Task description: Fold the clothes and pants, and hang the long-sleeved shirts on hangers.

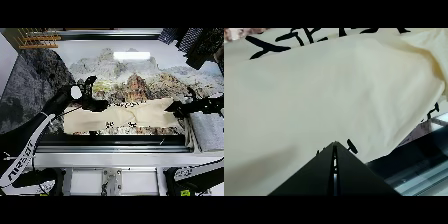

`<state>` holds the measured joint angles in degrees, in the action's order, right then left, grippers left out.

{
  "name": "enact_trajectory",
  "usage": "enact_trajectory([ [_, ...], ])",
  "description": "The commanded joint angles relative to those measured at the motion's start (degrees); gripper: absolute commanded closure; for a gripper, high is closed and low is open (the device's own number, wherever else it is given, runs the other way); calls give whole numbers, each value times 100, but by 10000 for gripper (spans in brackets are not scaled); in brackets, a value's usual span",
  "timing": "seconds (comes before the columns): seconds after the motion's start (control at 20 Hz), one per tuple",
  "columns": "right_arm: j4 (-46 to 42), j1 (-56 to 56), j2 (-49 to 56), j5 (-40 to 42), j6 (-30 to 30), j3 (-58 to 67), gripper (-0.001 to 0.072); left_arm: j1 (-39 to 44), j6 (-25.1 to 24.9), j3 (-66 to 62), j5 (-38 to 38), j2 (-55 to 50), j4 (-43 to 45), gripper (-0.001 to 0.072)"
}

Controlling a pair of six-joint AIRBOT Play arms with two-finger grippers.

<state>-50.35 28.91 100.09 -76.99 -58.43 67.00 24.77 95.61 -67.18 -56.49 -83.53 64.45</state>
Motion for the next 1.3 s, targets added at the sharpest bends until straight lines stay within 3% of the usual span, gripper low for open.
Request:
enact_trajectory([
  [0.0, 37, -299, 33, 59, -7, -98, 219, 31, -2, -101, 96, -118, -13, 702],
  [0.05, 42, -385, 33, 57, -7, -98, 289, 31, 0, -59, 151, -120, -17, 702],
  [0.1, 57, -470, 28, 55, -26, -98, 309, 31, 4, 0, 205, -118, -17, 702],
  [0.2, 52, -597, -4, 46, -118, -98, 596, 31, 48, 101, 282, -127, -20, 702],
  [0.25, 50, -619, -57, 37, -278, -98, 695, 31, 55, 105, 280, -164, -22, 702],
  [0.45, -540, -614, -710, -66, -881, 17, 702, 44, 81, 105, 354, -439, -184, 702],
  [0.75, -1045, -798, -1720, -1438, -1906, 1093, 702, 525, -221, -793, 549, -1499, -767, 703],
  [1.0, -1591, -1792, -1906, -2389, -2549, 2234, 702, 1228, -221, -2111, 413, -2470, -765, 703],
  [1.25, -1613, -2883, -1899, -2398, -2752, 3195, 702, 1620, -219, -2898, 31, -3154, -754, 703],
])
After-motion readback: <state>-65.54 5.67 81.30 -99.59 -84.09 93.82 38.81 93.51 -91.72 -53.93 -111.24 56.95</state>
